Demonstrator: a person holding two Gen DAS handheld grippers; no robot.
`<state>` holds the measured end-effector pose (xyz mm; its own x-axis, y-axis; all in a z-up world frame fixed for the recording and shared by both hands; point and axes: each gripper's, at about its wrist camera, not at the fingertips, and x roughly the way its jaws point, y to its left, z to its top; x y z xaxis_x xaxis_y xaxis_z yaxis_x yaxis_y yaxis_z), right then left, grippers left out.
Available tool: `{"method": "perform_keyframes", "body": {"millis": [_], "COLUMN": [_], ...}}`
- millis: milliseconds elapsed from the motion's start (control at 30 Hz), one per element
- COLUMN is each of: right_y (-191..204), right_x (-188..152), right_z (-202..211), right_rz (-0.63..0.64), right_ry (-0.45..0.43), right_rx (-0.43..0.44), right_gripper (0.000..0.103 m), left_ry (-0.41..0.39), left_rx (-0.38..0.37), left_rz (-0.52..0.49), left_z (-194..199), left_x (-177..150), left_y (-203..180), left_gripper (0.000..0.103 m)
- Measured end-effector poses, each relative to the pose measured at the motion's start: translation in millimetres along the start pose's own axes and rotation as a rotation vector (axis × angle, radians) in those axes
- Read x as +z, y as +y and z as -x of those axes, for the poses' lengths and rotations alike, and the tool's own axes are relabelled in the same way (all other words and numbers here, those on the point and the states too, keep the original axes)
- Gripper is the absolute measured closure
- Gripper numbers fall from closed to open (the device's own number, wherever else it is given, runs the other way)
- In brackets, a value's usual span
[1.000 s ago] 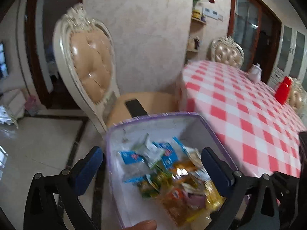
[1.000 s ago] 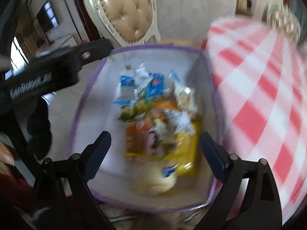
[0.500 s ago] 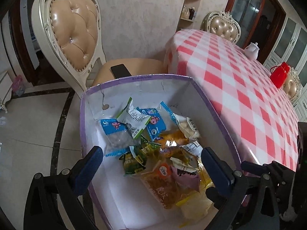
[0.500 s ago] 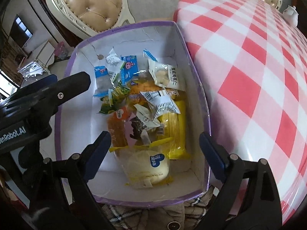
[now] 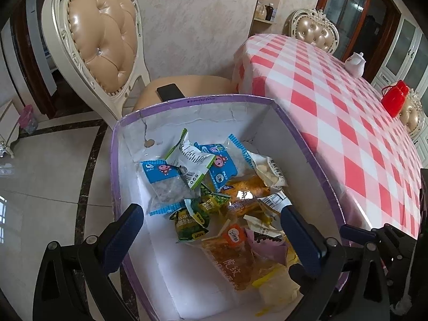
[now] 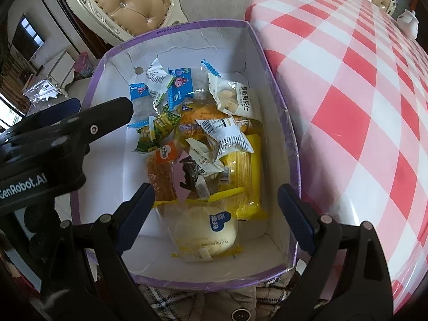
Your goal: Organize snacks
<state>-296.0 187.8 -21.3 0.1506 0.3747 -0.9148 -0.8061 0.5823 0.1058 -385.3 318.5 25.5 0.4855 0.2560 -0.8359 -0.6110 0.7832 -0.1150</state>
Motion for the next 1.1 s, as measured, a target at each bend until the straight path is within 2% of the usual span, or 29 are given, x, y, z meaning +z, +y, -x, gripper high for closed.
{"method": "perform_keyframes", "body": {"millis": [1100], "right_y": [5.9], "right_x": [-3.9], "right_z": [-6.9], "right_rz": [0.016], "right_ry": [0.028], "right_rx": [0.014], "right_gripper": [0.009], "left_ry": [0.033], "left_rx": [0.054], "left_rz": [0.004], "left_z": [-10.2], "left_x": [-1.7], "left_y": [4.2], "left_gripper": [0.0]}}
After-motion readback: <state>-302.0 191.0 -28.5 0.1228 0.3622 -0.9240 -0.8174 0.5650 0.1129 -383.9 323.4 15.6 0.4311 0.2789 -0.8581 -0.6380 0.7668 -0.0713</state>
